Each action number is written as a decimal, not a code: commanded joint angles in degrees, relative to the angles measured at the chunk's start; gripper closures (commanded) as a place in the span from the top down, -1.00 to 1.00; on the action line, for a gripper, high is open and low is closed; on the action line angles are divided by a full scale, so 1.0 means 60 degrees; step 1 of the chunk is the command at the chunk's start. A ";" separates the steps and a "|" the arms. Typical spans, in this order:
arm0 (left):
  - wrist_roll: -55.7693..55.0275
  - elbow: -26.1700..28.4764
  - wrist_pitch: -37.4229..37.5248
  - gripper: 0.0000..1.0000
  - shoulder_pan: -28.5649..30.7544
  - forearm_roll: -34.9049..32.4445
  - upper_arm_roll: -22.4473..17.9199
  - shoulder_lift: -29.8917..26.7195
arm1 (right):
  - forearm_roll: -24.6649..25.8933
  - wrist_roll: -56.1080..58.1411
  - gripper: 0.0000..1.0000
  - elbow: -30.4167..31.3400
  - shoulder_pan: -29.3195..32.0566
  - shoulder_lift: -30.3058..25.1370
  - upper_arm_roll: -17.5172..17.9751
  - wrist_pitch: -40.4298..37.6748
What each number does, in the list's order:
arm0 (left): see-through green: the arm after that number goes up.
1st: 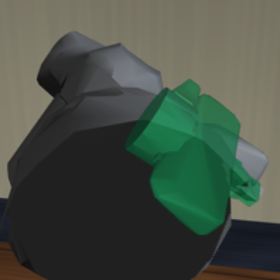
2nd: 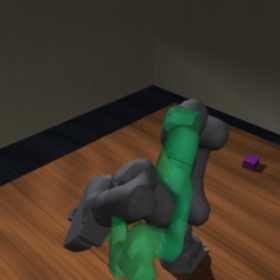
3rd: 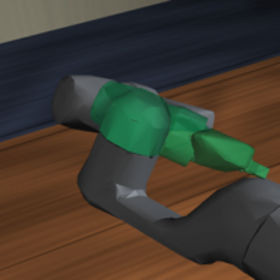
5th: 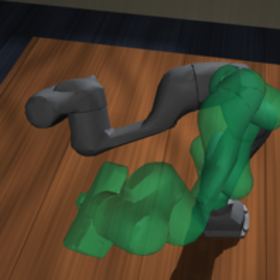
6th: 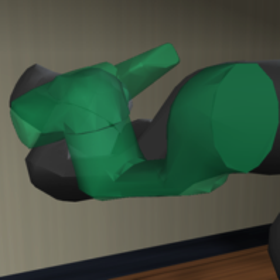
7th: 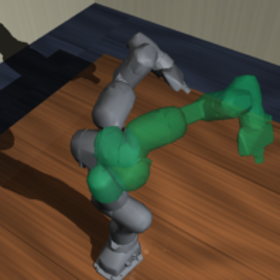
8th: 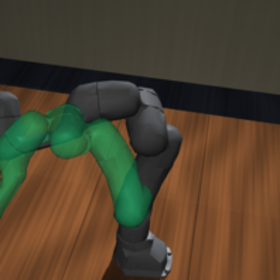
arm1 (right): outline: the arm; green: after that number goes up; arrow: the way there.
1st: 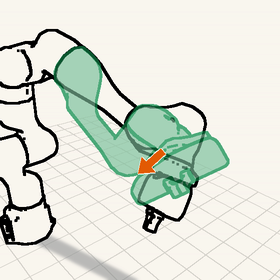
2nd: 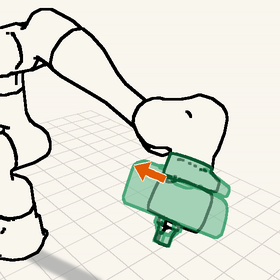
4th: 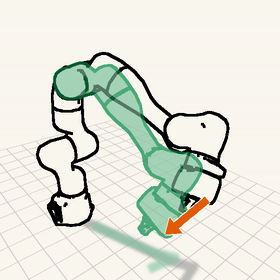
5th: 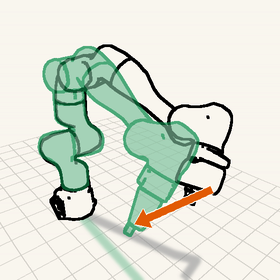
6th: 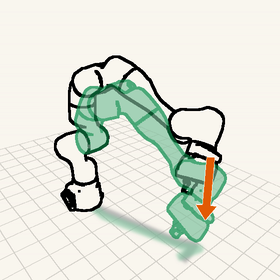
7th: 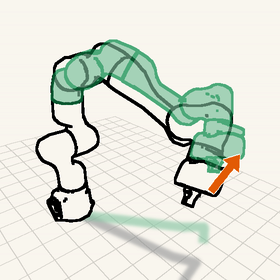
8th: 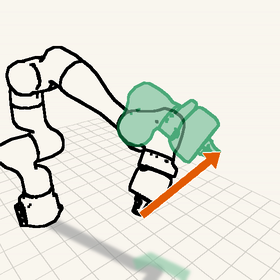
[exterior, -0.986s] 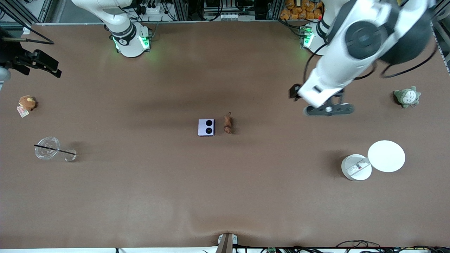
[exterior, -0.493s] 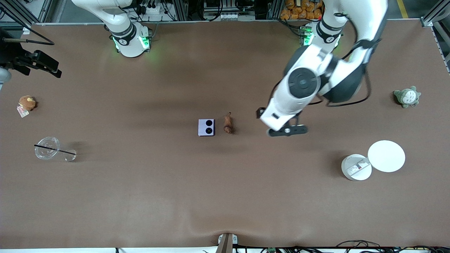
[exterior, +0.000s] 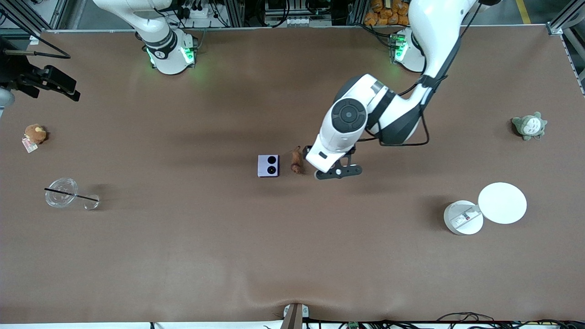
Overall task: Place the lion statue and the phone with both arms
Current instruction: 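Move the left gripper over the brown lion statue beside the phone, then grasp the lion with the left gripper while the right gripper reaches the phone, then carry the lion toward the white lamp while the right gripper grasps the phone, then lower the lion beside the white lamp and open the left gripper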
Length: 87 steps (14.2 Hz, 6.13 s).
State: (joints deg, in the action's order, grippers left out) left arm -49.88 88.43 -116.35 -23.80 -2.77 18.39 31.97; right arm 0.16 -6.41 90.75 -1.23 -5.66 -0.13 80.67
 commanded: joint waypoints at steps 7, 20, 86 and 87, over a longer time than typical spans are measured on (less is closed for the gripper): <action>-0.1865 -0.0281 -0.2051 0.85 -0.1218 -0.1632 -0.0121 0.1540 | 0.0178 0.0073 1.00 0.0080 0.0000 -0.0068 0.0007 -0.0027; -0.1926 -0.0295 -0.3270 -0.23 -0.1337 -0.2013 -0.0209 0.2332 | 0.0178 -0.0059 1.00 0.0021 -0.1331 0.0590 0.0022 -0.0202; 0.6540 -0.0599 0.4108 1.00 0.5475 -0.1384 0.1285 -0.3087 | -0.0876 -0.4132 -1.00 -0.0872 -0.4808 0.7507 -0.0271 0.5498; 0.6540 -0.1009 0.4592 1.00 0.5475 -0.1311 0.1285 -0.3146 | -0.0891 -0.4059 -1.00 -0.0873 -0.4573 0.7346 -0.0286 0.5438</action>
State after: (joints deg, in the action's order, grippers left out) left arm -11.06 85.94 -93.84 8.45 -12.29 26.03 14.19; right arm -5.82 -30.79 86.05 -32.15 40.40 -2.48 115.69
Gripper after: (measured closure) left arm 0.000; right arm 0.150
